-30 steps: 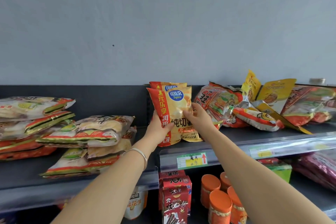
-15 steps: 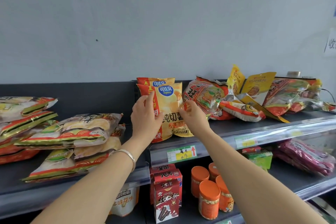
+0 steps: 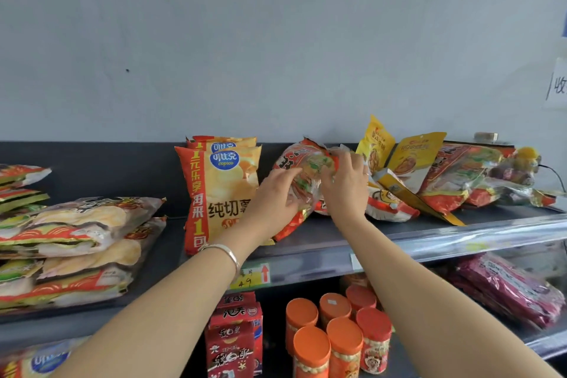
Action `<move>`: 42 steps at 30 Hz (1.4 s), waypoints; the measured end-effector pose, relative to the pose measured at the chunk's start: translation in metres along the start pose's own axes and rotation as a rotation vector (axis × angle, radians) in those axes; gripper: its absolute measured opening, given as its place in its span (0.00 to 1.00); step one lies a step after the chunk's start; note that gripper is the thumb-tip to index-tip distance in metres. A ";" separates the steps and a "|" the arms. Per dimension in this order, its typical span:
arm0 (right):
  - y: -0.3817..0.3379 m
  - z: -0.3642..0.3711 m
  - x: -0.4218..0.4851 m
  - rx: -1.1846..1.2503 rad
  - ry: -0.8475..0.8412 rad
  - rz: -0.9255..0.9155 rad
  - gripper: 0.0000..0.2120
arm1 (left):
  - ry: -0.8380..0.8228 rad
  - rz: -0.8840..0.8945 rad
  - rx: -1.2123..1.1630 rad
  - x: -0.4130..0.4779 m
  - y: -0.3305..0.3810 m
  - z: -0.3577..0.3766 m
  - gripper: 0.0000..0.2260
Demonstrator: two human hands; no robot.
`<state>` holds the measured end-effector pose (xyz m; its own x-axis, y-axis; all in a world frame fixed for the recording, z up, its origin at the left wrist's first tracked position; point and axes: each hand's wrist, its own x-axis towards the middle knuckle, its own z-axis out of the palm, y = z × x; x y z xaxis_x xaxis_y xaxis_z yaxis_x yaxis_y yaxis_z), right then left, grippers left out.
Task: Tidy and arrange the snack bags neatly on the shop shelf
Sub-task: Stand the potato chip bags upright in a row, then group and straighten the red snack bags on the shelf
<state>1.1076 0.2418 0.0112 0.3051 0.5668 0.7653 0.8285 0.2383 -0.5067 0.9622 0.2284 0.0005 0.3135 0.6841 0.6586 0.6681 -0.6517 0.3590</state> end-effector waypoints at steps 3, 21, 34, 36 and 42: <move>0.027 -0.007 0.019 0.060 0.019 0.029 0.18 | -0.013 -0.069 -0.006 0.014 0.012 0.026 0.29; 0.081 0.005 0.056 0.148 -0.768 -0.077 0.20 | 0.137 -0.376 0.219 0.068 -0.008 0.091 0.49; 0.037 0.032 0.056 0.376 -0.546 0.257 0.21 | -0.028 -0.267 -0.116 0.060 -0.030 0.077 0.43; 0.035 0.032 0.059 0.418 -0.460 0.310 0.12 | 0.011 -0.289 -0.022 0.059 -0.033 0.078 0.44; 0.024 0.020 0.067 0.691 -0.272 0.389 0.17 | 0.117 -0.331 -0.028 0.062 -0.022 0.080 0.48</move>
<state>1.1384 0.3010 0.0425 0.3123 0.8577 0.4083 0.1860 0.3663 -0.9117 1.0208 0.3112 -0.0195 0.0028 0.8187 0.5742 0.7015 -0.4109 0.5824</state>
